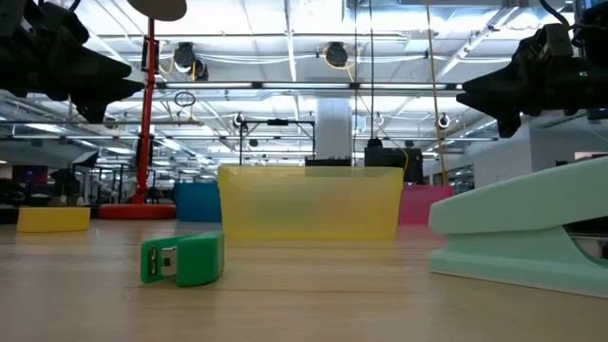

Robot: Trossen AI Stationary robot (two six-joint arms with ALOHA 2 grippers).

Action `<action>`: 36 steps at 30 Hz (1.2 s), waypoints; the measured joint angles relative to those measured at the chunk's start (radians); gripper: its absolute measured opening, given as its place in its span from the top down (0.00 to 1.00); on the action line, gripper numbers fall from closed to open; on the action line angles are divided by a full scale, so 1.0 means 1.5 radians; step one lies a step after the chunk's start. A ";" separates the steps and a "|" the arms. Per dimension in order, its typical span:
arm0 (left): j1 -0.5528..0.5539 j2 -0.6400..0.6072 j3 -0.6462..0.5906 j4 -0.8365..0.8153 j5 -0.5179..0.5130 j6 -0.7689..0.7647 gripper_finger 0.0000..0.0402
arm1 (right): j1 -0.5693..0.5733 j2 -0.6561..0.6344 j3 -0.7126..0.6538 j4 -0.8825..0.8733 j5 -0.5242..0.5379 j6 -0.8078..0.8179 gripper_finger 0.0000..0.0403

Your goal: Pick and place Stapler, Stapler remover, tape

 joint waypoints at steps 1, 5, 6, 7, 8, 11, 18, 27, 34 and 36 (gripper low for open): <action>0.000 0.000 0.000 0.000 0.000 0.000 0.59 | 0.000 0.000 0.000 0.000 0.000 0.000 0.72; 0.000 0.000 0.000 0.000 0.000 0.000 0.59 | 0.000 0.000 0.000 0.000 0.000 0.000 0.72; 0.000 0.000 0.000 0.000 0.000 0.000 0.59 | 0.000 0.000 0.000 0.000 0.000 0.000 0.72; 0.000 0.000 0.000 0.000 0.000 0.000 0.59 | 0.000 0.000 0.000 0.000 0.000 0.000 0.72; 0.000 0.000 0.000 0.000 0.000 0.000 0.59 | 0.000 0.000 0.000 0.000 0.000 0.000 0.72; 0.000 0.000 0.000 0.000 0.000 0.000 0.59 | 0.000 0.000 0.000 0.000 0.000 0.000 0.72; 0.000 0.000 0.000 0.000 0.000 0.000 0.59 | 0.000 0.000 0.000 0.001 0.002 -0.008 0.72; 0.000 0.000 0.000 0.000 0.000 0.000 0.59 | 0.000 0.000 0.000 0.005 0.036 -0.105 0.72; 0.000 0.000 0.000 0.000 0.000 0.000 0.59 | 0.000 0.000 0.000 0.006 0.034 -0.056 0.72; 0.000 0.000 0.000 0.000 0.000 0.000 0.59 | 0.001 0.000 0.000 0.010 0.035 0.028 0.72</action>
